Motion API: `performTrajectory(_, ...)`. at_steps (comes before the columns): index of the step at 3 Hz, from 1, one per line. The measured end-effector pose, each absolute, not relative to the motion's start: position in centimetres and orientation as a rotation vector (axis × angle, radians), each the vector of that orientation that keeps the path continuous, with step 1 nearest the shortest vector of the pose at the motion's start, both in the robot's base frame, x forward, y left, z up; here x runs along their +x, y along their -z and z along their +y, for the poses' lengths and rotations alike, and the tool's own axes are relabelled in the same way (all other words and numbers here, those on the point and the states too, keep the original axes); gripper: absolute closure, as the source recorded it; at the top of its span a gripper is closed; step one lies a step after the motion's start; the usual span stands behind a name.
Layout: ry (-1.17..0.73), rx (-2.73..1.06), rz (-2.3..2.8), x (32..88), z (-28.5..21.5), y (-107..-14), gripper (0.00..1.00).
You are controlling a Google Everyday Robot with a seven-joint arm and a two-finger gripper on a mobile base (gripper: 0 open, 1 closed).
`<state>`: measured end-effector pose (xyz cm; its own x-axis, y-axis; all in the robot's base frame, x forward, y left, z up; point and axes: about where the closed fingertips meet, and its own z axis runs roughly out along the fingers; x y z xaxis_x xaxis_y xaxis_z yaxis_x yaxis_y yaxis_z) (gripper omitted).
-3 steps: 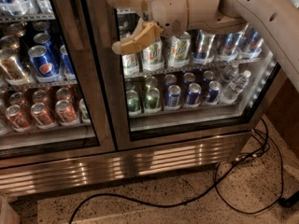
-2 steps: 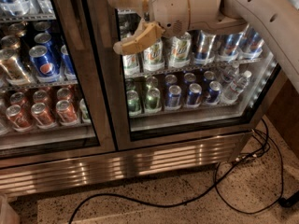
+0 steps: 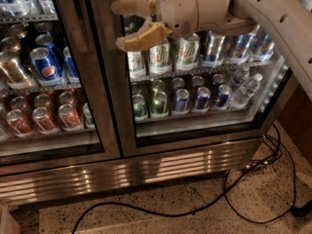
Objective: Open right fridge door
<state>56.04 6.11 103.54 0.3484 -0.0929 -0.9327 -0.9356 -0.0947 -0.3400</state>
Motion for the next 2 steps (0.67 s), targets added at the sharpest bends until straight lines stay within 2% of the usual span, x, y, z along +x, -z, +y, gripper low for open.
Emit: performTrajectory(2,-1.019,-1.484,1.000,57.22,7.88,-101.88,0.35)
